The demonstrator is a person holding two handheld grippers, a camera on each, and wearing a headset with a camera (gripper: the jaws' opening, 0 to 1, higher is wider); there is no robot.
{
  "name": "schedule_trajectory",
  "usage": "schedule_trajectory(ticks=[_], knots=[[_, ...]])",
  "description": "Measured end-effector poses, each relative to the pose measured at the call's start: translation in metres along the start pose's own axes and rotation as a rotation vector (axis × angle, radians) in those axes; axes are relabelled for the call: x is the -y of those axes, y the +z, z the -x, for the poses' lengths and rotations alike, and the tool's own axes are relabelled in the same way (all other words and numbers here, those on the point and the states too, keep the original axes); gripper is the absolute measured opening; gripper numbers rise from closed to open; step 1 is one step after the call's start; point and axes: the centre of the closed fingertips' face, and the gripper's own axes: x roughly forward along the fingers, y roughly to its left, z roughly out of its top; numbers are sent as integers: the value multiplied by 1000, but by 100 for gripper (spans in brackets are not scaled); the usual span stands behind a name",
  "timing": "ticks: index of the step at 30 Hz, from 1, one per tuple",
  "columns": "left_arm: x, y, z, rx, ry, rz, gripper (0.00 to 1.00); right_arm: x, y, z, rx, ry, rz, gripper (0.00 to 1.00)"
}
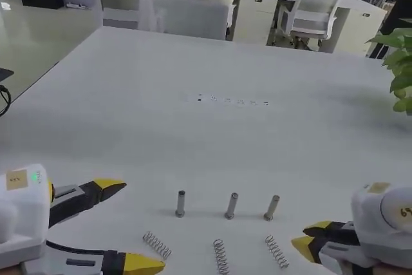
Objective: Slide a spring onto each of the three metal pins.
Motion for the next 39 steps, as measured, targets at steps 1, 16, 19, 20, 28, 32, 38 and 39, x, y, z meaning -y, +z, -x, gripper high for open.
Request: schedule_trajectory(ticks=[1, 16, 19, 20, 28, 32, 38, 39], knots=[[0, 0, 0, 1, -1, -1, 85, -1, -1, -1, -1, 0, 1, 15], [-1, -3, 2, 4, 0, 4, 85, -16, -15, -17, -128, 47, 38, 16], [-2, -3, 2, 7, 4, 6, 85, -16, -18, -20, -154, 47, 39, 16], [-3, -3, 2, 9, 4, 9, 85, -15, -19, -21, -163, 46, 35, 16], [-2, -9, 1, 2, 2, 16, 85, -18, -28, -27, -244, 51, 24, 17], [-3, -10, 0, 2, -1, 19, 85, -16, -27, -29, -265, 43, 23, 17], [-4, -10, 0, 0, -1, 21, 84, -14, -28, -33, -300, 24, -2, 17], [-4, -10, 0, 0, -2, 21, 84, -15, -30, -34, -306, 28, -7, 16]])
